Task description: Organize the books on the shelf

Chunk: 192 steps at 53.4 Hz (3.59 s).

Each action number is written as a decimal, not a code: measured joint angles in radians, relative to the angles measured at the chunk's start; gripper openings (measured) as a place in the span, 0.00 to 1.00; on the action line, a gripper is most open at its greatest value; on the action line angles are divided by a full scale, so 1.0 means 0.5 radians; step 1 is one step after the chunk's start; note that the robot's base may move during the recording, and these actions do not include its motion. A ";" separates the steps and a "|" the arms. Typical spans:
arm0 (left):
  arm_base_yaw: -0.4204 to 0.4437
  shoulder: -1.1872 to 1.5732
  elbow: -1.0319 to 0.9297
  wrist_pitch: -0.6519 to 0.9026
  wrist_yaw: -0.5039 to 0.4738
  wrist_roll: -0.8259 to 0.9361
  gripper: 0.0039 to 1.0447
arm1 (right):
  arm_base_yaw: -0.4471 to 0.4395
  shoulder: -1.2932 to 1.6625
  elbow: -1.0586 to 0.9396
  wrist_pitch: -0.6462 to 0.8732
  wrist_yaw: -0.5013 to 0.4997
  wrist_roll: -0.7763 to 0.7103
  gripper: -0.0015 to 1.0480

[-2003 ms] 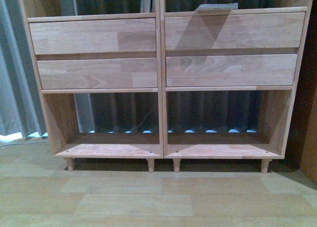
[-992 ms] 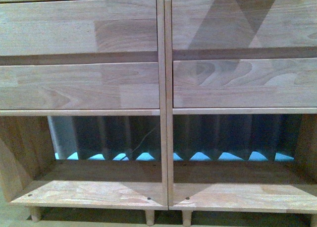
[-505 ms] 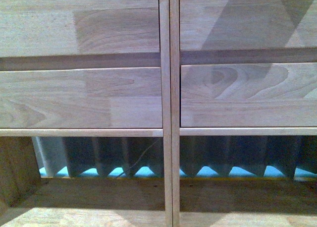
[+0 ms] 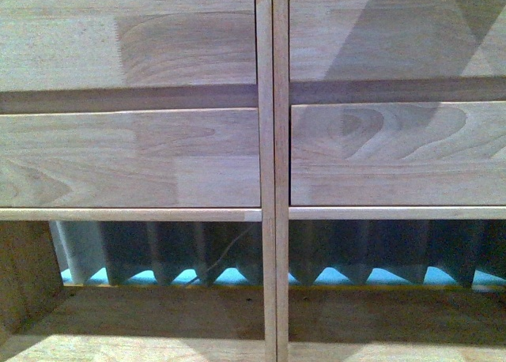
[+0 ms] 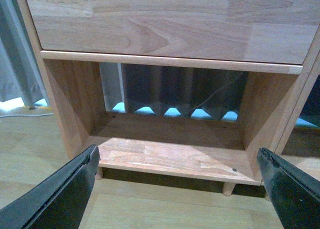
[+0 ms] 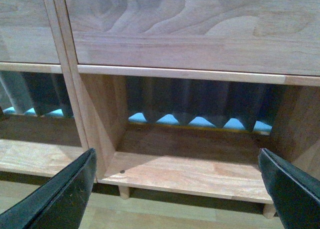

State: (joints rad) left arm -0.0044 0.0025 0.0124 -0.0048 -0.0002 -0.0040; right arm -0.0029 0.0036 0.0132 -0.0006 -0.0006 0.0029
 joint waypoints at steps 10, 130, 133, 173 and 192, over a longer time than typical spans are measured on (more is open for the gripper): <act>0.000 0.000 0.000 0.000 0.002 0.000 0.93 | 0.000 0.000 0.000 0.000 -0.003 0.000 0.93; 0.000 0.000 0.000 0.000 0.000 0.000 0.93 | 0.223 2.428 1.213 0.394 0.371 2.448 0.93; 0.000 0.000 0.000 0.000 0.000 0.000 0.93 | 0.249 2.503 1.319 0.423 0.359 2.488 0.93; 0.000 0.000 0.000 0.000 0.000 0.000 0.93 | 0.188 3.201 1.930 0.525 0.345 2.690 0.93; 0.000 0.000 0.000 0.000 0.001 0.000 0.93 | 0.137 3.279 2.024 0.536 0.370 2.696 0.83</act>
State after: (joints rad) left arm -0.0044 0.0025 0.0124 -0.0048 0.0002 -0.0040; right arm 0.0654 1.6432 1.0252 0.2672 0.1844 1.3506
